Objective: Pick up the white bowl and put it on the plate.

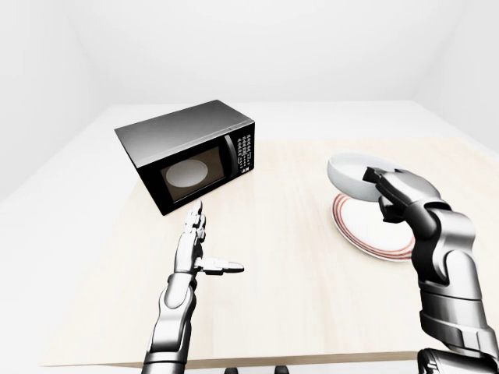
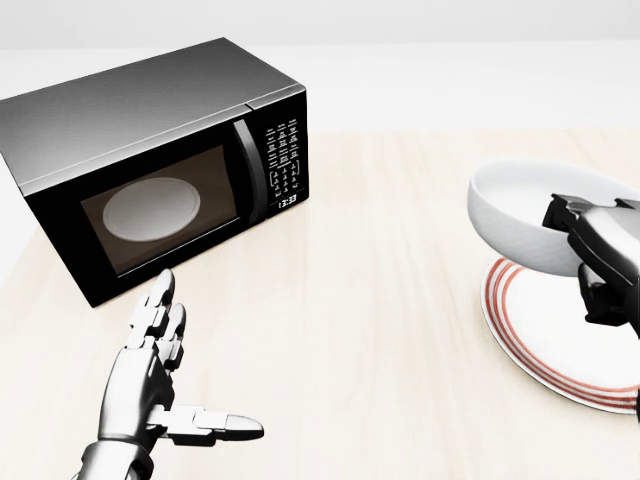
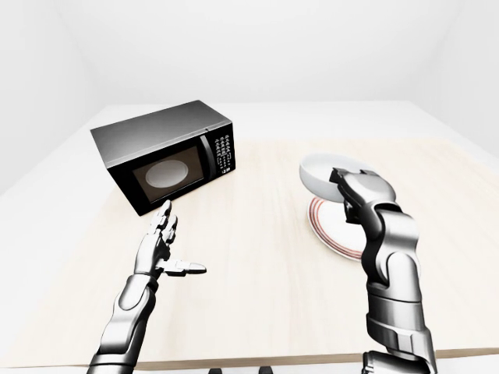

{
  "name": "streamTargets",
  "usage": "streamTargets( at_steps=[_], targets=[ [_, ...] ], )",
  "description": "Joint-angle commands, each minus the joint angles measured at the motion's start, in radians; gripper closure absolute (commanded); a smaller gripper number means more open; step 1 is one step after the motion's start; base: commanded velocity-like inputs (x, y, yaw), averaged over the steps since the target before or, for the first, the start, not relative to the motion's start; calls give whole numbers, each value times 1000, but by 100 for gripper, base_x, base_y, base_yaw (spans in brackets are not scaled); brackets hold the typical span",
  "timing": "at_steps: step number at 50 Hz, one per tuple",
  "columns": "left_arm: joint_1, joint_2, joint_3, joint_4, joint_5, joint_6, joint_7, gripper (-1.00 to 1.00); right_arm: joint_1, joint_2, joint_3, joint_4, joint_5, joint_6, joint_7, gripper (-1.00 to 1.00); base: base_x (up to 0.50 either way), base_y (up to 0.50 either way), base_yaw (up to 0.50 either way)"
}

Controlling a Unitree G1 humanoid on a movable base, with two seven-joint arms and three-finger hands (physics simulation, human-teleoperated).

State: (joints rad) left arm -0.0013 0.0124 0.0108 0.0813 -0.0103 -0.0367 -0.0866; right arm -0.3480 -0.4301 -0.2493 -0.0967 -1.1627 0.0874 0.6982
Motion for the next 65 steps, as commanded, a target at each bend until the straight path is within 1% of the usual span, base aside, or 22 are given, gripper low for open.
streamTargets(
  at_steps=[1, 4, 7, 15, 16, 17, 19, 22, 30, 32, 34, 35, 36, 37, 38, 40, 46, 54, 59, 62, 64, 65],
  targets=[
    [1, 0, 0, -1, 1, 0, 0, -100, 20, -34, -50, 19, -41, 0, 0, 100, 0, 0, 0],
    [-2, 0, 1, 10, 1, -8, 0, -100, 30, -48, -62, 29, -30, 0, 0, 100, 0, 0, 0],
    [-1, 0, -1, 2, 2, -1, 1, -100, 39, -58, -71, 54, -17, 0, 0, 100, 0, 0, 0],
    [0, 0, 0, 7, 2, -6, 1, -100, 67, -69, -93, 47, -6, 0, 0, 100, 0, 0, 0],
    [2, 0, -1, 2, 2, -3, 1, -100, 71, -68, -95, 49, -4, 0, 0, 100, 0, 0, 0],
    [0, 0, -1, 6, 2, -6, 1, -100, 79, -68, -99, 55, 0, 0, 0, 100, 0, 0, 0],
    [2, -1, -2, -3, 3, 2, 2, -100, 84, -71, -104, 63, 5, 0, 0, 100, 0, 0, 0],
    [2, -1, -1, 1, 3, -2, 3, -100, 95, -80, -117, 74, 18, 0, -4, 100, 0, 0, 0],
    [9, -3, -6, -30, 6, 22, 7, -100, 95, -88, -116, 118, 29, 0, -39, 100, 0, 0, 0],
    [8, -2, -5, -26, 6, 19, 6, -100, 93, -90, -114, 129, 32, 0, -46, 100, 0, 0, 0],
    [2, -1, -2, -4, 4, 3, 4, -100, 93, -92, -114, 132, 35, 0, -47, 100, 0, 0, 0],
    [1, 0, -1, -3, 4, 3, 4, -100, 94, -93, -114, 133, 36, 0, -48, 100, 0, 0, 0],
    [7, -2, -4, -24, 4, 19, 5, -100, 94, -95, -115, 143, 38, 0, -54, 100, 0, 0, 0],
    [8, -2, -5, -30, 5, 22, 6, -100, 93, -97, -115, 146, 39, 0, -56, 100, 0, 0, 0],
    [7, -2, -5, -24, 6, 18, 6, -100, 93, -99, -116, 147, 41, 0, -56, 100, 0, 0, 0],
    [2, -1, -2, -3, 5, 1, 4, -100, 94, -100, -115, 149, 42, 0, -56, 100, 0, 0, 0],
    [6, -1, -4, -16, 6, 12, 5, -100, 78, -109, -109, 172, 42, 0, -58, 100, 0, 0, 0],
    [1, -1, -2, -3, 5, 4, 4, -100, 47, -114, -87, 215, 39, 0, -70, 100, 0, 0, 0],
    [2, -1, -3, -8, 6, 8, 4, -100, 4, -123, -63, 264, 32, 0, -76, 100, 0, 0, 0],
    [-2, 0, -1, 5, 5, -1, 3, -100, -19, -130, -52, 288, 29, 0, -75, 100, 0, 0, 0],
    [-2, 0, -2, 3, 6, 1, 3, -100, -33, -133, -45, 302, 27, 0, -75, 100, 0, 0, 0],
    [-3, 0, -1, 11, 6, -6, 2, -100, -41, -134, -41, 310, 27, 0, -75, 100, 0, 0, 0]
  ],
)
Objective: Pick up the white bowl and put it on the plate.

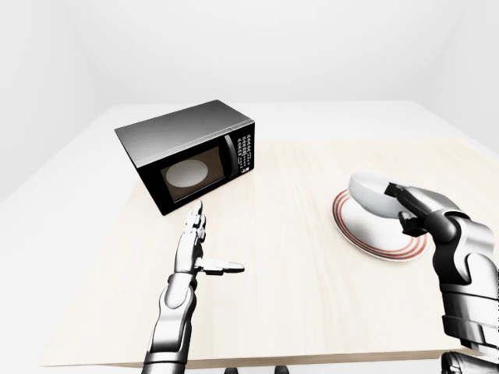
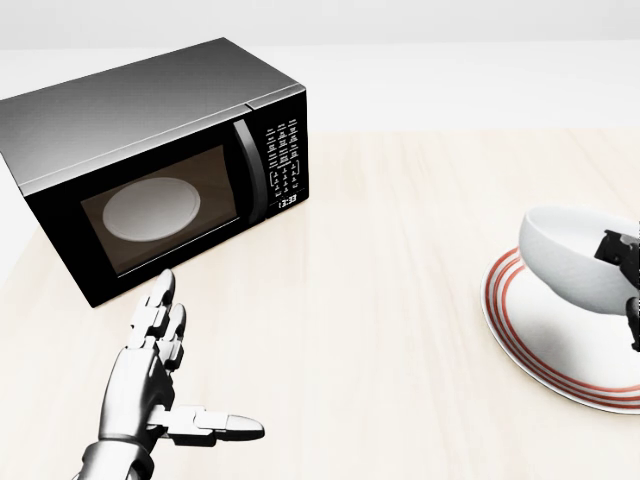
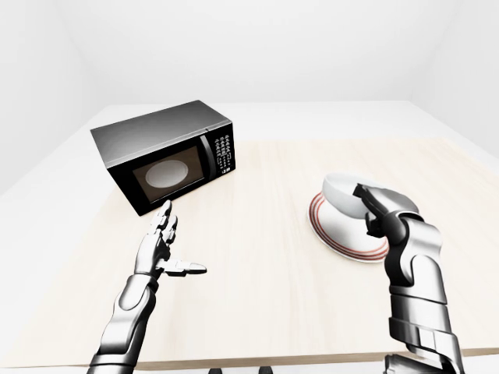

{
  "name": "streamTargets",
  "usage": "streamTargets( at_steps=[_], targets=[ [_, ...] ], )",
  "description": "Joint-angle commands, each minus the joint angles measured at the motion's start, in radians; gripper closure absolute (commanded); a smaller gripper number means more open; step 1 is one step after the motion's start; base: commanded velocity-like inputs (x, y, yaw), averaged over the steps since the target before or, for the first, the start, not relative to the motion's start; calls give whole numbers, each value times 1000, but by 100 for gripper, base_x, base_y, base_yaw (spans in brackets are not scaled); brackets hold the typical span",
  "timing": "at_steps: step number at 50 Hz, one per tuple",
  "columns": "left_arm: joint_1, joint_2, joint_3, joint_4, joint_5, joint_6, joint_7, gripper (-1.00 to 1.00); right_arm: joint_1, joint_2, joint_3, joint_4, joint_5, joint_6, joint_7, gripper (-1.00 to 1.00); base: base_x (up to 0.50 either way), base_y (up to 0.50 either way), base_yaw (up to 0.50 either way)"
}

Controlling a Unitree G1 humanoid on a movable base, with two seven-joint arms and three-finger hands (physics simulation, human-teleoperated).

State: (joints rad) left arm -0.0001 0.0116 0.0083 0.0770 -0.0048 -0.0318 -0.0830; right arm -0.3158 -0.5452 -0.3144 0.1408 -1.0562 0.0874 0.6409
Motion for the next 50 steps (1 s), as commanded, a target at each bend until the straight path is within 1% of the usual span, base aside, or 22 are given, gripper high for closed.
streamTargets(
  at_steps=[1, 2, 4, 6, 7, 9, 10, 11, 15, 16, 18, 19, 20, 23, 25, 28, 31, 35, 40, 43, 45, 50],
  targets=[
    [-3, 0, 0, 7, 1, -4, 0, -100, -83, -21, 28, 85, -82, 0, -21, 100, 0, 0, 0],
    [-3, 0, 0, 4, 0, 0, 0, -100, -89, -21, 33, 93, -82, 0, -22, 100, 0, 0, 0],
    [-4, 0, 1, 7, 0, -2, 0, -100, -96, -22, 38, 102, -82, 0, -23, 100, 0, 0, 0],
    [-2, 0, -1, 0, 1, 3, 0, -100, -105, -23, 43, 114, -82, 0, -24, 100, 0, 0, 0],
    [-3, 0, 0, 4, 1, 0, 0, -100, -112, -26, 46, 120, -84, 0, -22, 100, 0, 0, 0],
    [0, -1, -2, -7, 2, 8, 1, -100, -119, -28, 49, 126, -85, 0, -20, 100, 0, 0, 0],
    [-3, 0, 0, 8, 1, -4, 0, -100, -126, -32, 51, 141, -85, 0, -23, 100, 0, 0, 0],
    [-1, -1, -1, -1, 1, 3, 1, -100, -127, -33, 51, 142, -84, 0, -23, 100, 0, 0, 0],
    [1, -2, -3, -11, 2, 12, 2, -100, -142, -47, 51, 168, -81, 0, -21, 100, 0, 0, 0],
    [1, -2, -3, -10, 2, 10, 2, -100, -145, -50, 52, 175, -80, 0, -24, 100, 0, 0, 0],
    [-3, 0, -1, 11, 1, -6, 0, -100, -156, -55, 55, 198, -77, 0, -31, 100, 0, 0, 0],
    [-5, 0, -1, 16, 1, -10, 0, -100, -162, -58, 57, 212, -75, 0, -35, 100, 0, 0, 0],
    [-1, -1, -2, 5, 2, -2, 1, -100, -171, -63, 59, 232, -75, 0, -41, 100, 0, 0, 0],
    [-4, -1, -1, 15, 2, -9, 0, -100, -198, -78, 68, 297, -66, 0, -67, 100, 0, 0, 0],
    [-4, -1, -1, 13, 2, -8, 0, -100, -209, -88, 73, 324, -61, 0, -79, 100, 0, 0, 0],
    [-6, 0, 0, 24, 1, -17, -1, -100, -215, -94, 77, 345, -53, 0, -88, 100, 0, 0, 0],
    [-6, 0, 0, 23, 2, -15, -1, -100, -224, -100, 82, 376, -46, 0, -102, 100, 0, 0, 0],
    [-5, 0, -1, 17, 2, -10, -1, -100, -245, -106, 96, 454, -33, 0, -145, 100, 0, 0, 0],
    [-4, -1, -2, 12, 3, -6, 0, -100, -271, -114, 108, 470, -30, 0, -137, 100, 0, 0, 0],
    [-5, 0, -2, 16, 3, -9, -1, -100, -294, -117, 117, 512, -29, 0, -151, 100, 0, 0, 0],
    [-5, 0, 0, 24, 2, -16, -2, -100, -304, -118, 123, 525, -30, 0, -155, 100, 0, 0, 0],
    [-3, -1, -2, 16, 4, -11, -1, -100, -337, -111, 140, 571, -33, 0, -171, 100, 0, 0, 0]
  ],
)
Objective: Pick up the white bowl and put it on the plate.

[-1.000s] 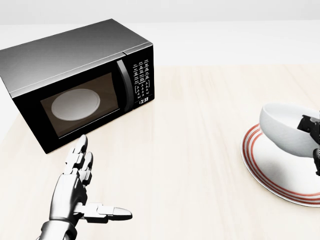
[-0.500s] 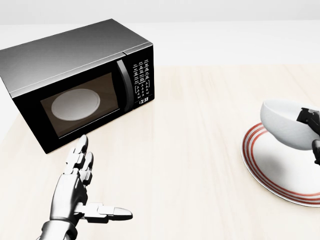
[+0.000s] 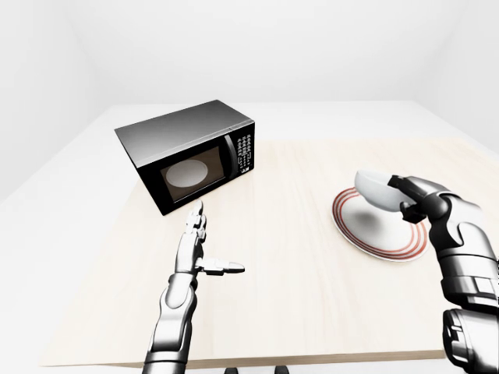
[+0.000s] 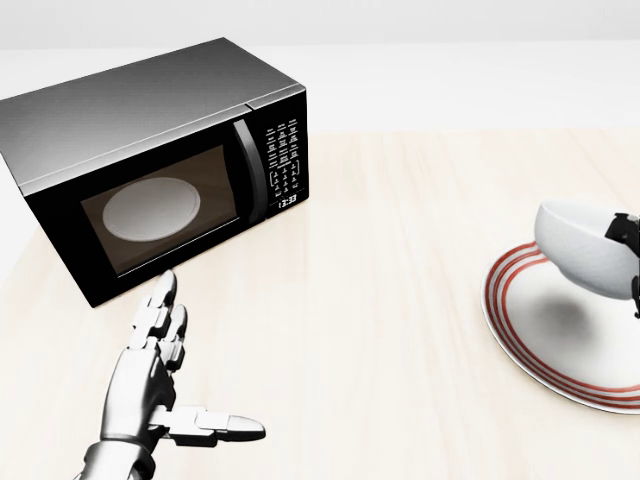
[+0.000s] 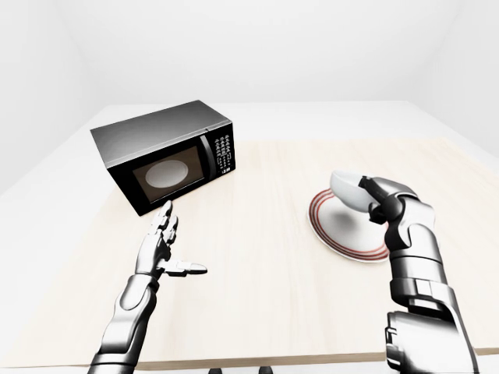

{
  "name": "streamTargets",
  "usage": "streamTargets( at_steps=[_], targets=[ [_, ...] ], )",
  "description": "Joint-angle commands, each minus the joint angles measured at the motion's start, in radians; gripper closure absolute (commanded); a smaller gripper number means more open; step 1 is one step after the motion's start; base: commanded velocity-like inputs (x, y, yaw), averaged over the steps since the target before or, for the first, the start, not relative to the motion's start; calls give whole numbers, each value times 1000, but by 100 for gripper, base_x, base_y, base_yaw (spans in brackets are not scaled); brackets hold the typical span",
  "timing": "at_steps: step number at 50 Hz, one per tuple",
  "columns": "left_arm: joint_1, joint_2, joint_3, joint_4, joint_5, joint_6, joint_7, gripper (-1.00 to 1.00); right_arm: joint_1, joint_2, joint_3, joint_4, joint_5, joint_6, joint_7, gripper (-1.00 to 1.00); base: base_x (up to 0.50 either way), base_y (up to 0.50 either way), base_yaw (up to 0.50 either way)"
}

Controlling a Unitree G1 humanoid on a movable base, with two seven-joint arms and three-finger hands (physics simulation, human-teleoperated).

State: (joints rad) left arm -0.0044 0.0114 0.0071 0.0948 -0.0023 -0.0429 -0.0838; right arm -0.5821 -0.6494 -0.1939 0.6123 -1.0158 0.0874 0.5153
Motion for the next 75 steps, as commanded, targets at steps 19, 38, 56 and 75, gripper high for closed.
streamTargets(
  at_steps=[19, 38, 56, 75],
  targets=[
    [3, -1, -3, -7, 2, 5, 1, -100, -109, -13, 39, 154, -69, 0, -53, 100, 0, 0, 0],
    [-1, 0, -1, 1, 2, 1, 0, -100, -92, -9, 48, 223, -43, 0, -102, 100, 0, 0, 0],
    [-2, -1, -2, 3, 3, 0, 1, -100, -93, -11, 53, 236, -35, 0, -105, 100, 0, 0, 0],
    [-2, -1, -3, 2, 4, 2, 1, -100, -48, -12, 46, 176, -47, 0, -64, -100, 0, 0, 0]
  ],
)
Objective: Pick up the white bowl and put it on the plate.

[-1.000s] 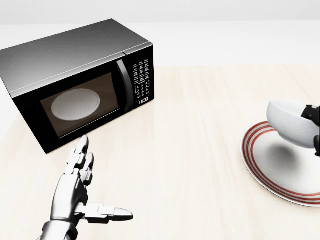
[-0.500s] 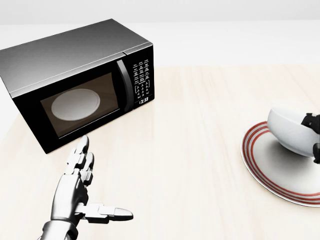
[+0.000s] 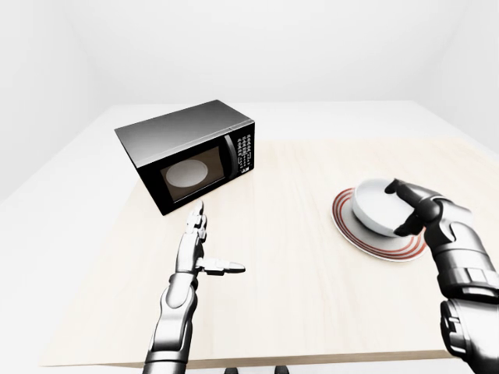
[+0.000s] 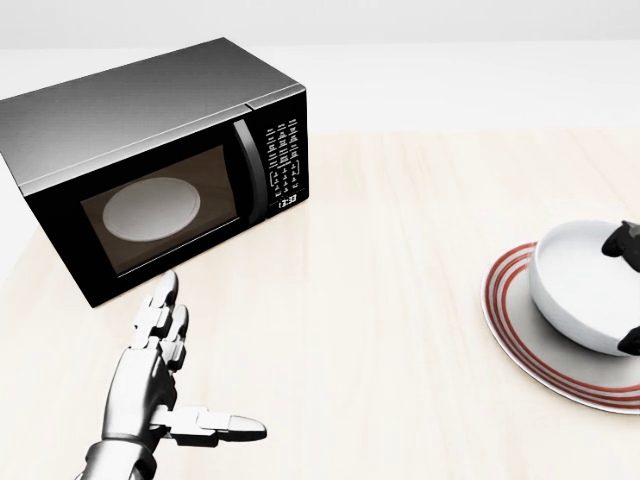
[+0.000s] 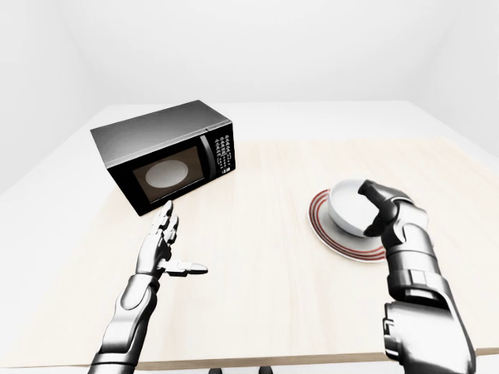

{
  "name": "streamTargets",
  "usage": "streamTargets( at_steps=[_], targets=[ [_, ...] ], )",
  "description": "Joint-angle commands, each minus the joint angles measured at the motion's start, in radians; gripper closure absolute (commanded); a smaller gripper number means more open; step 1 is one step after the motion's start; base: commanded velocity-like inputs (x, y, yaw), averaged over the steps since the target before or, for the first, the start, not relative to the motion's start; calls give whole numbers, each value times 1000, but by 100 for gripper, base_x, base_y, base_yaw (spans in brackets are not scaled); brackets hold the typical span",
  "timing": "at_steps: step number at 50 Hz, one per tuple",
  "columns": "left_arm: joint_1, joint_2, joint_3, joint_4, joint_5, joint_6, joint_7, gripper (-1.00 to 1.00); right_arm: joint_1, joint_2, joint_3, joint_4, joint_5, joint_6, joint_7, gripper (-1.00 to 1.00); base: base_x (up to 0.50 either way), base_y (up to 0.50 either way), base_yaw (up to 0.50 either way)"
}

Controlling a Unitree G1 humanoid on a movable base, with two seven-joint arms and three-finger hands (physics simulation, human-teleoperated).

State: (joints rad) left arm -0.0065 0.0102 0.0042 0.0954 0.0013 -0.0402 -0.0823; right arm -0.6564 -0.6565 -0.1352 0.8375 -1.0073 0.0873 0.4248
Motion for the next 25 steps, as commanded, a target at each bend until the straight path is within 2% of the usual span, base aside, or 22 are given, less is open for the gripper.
streamTargets(
  at_steps=[1, 5, 7, 9, 13, 14, 16, 19, 22, 23, 25],
  targets=[
    [-1, 0, 0, 3, 0, -2, 0, -100, 35, -6, -17, -81, -58, 0, 48, -100, 0, 0, 0],
    [0, 0, 0, 6, 0, -6, 0, -100, 70, -7, -41, -196, -80, 0, 116, -100, 0, 0, 0],
    [5, -1, -2, -15, 1, 10, 1, -100, 97, -7, -57, -301, -98, 0, 180, -100, 0, 0, 0],
    [1, 0, 0, 4, 0, -5, -1, -100, 101, -8, -75, -367, -115, 0, 217, -100, 0, 0, 0],
    [2, 0, 0, -2, 0, 0, 0, -100, 78, -18, -109, -507, -133, 0, 273, -100, 0, 0, 0],
    [4, -1, -2, -8, 1, 5, 0, -100, 58, -27, -116, -556, -141, 0, 273, -100, 0, 0, 0],
    [2, 0, 0, 1, 0, -3, -1, -100, 30, -36, -122, -604, -153, 0, 273, -100, 0, 0, 0],
    [3, 0, 0, -1, -1, -2, -2, -100, -38, -53, -131, -665, -161, 0, 273, -100, 0, 0, 0],
    [2, 1, 1, 6, -1, -8, -2, -100, -124, -80, -132, -700, -159, 0, 273, -100, 0, 0, 0],
    [0, 1, 2, 13, -2, -13, -3, -100, -185, -95, -130, -698, -157, 0, 273, -100, 0, 0, 0],
    [2, 1, 1, -1, -2, -2, -2, -100, -235, -113, -122, -703, -153, 0, 273, -100, 0, 0, 0]
  ],
)
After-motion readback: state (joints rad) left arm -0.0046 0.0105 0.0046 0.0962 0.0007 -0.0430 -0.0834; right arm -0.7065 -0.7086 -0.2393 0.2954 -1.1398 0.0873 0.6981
